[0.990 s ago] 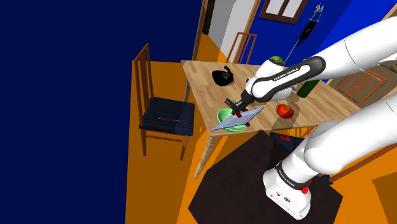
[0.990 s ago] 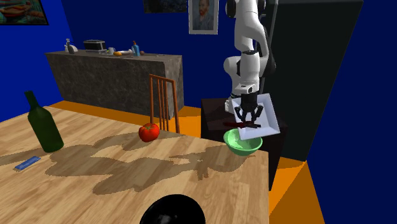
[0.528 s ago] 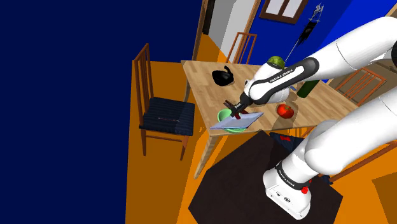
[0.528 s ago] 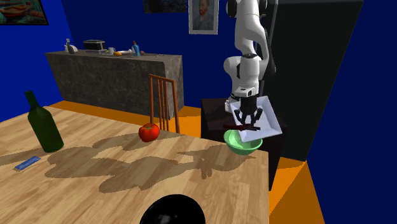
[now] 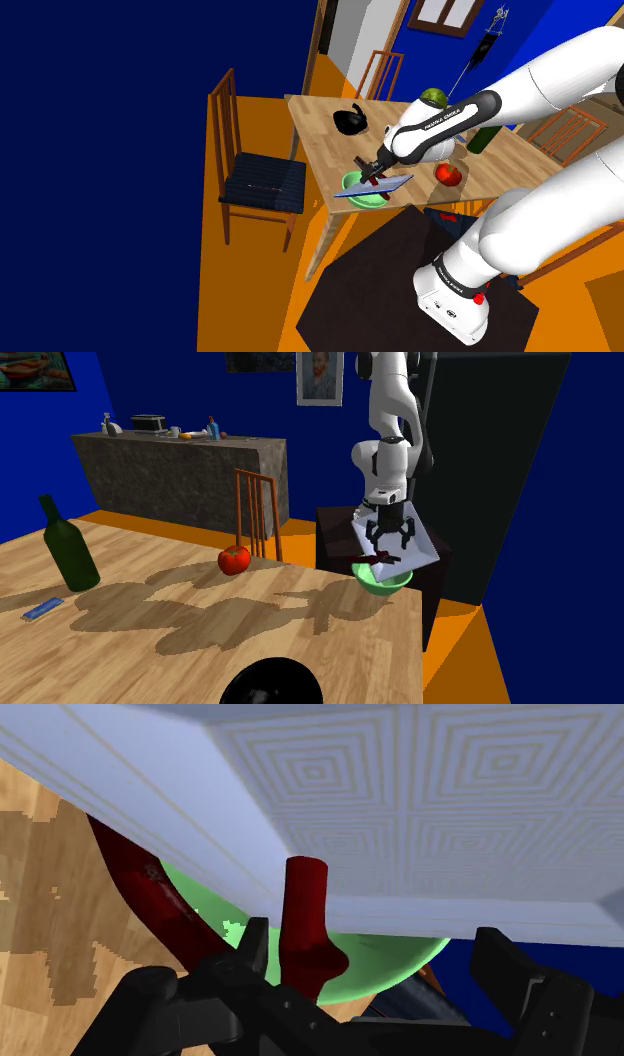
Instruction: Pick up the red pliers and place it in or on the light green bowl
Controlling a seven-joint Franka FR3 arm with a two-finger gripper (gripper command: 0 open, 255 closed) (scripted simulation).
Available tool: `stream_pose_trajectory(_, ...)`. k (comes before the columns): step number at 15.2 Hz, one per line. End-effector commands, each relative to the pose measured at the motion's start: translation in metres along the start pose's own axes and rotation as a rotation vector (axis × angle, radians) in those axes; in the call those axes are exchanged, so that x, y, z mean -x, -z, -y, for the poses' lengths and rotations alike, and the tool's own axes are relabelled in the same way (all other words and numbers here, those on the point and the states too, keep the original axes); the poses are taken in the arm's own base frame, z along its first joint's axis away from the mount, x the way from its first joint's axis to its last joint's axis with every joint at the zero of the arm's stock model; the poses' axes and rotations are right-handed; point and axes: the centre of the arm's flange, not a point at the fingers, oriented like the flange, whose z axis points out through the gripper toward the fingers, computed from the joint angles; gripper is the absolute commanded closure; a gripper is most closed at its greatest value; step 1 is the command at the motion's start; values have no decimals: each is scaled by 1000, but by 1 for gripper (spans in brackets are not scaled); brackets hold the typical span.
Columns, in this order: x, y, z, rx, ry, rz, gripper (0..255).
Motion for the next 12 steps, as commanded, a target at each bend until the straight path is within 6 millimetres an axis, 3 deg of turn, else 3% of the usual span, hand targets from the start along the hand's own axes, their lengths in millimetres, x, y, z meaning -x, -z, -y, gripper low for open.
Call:
stream_pose_trajectory(1, 0, 13, 0, 0, 0, 0, 0)
stream_pose_trajectory(4, 0, 50, 0, 0, 0, 0, 0)
stream_pose_trajectory(12, 0, 50, 0, 0, 0, 0, 0)
